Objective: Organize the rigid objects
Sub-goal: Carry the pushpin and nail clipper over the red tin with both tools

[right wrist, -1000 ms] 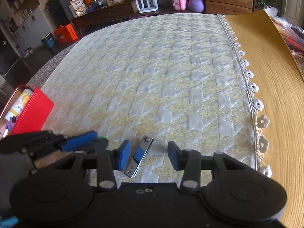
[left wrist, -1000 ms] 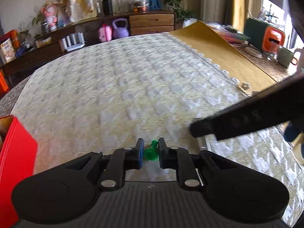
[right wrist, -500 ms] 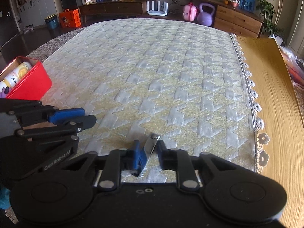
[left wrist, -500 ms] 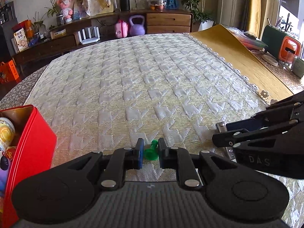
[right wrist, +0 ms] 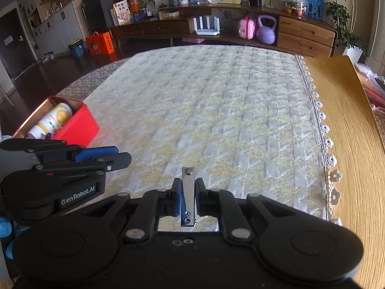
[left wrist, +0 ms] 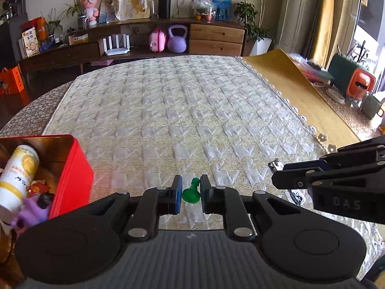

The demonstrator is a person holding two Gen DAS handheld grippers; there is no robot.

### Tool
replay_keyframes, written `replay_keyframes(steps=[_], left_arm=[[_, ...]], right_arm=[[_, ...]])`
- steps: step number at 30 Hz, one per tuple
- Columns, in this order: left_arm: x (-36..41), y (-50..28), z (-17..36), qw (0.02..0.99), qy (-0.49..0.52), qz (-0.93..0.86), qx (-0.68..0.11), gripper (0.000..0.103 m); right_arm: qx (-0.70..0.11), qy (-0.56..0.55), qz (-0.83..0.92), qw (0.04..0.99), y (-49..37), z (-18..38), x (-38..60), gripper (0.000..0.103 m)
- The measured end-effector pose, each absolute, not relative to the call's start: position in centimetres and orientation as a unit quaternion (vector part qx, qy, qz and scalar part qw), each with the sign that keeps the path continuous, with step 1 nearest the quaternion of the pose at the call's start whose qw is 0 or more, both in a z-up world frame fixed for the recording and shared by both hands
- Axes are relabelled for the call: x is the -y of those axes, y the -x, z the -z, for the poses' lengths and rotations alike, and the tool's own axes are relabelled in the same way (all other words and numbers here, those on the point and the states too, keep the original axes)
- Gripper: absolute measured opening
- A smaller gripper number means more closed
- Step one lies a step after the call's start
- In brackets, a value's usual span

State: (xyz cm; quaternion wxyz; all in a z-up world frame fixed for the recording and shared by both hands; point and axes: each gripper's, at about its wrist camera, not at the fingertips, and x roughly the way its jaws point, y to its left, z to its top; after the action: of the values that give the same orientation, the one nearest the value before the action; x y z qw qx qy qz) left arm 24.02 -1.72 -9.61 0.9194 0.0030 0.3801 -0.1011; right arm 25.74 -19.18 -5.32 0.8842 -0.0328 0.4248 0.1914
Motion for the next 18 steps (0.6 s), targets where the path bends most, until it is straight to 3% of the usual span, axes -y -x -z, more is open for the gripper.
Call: replay_keyframes(steps=[18], left_arm=[[-5.6, -19.6, 3.4, 0.928, 0.035, 0.079, -0.363, 0.015]], right_arm=[[-0.376, 0.037, -0.246, 0.893, -22.6, -1.0, 12.8, 0.01]])
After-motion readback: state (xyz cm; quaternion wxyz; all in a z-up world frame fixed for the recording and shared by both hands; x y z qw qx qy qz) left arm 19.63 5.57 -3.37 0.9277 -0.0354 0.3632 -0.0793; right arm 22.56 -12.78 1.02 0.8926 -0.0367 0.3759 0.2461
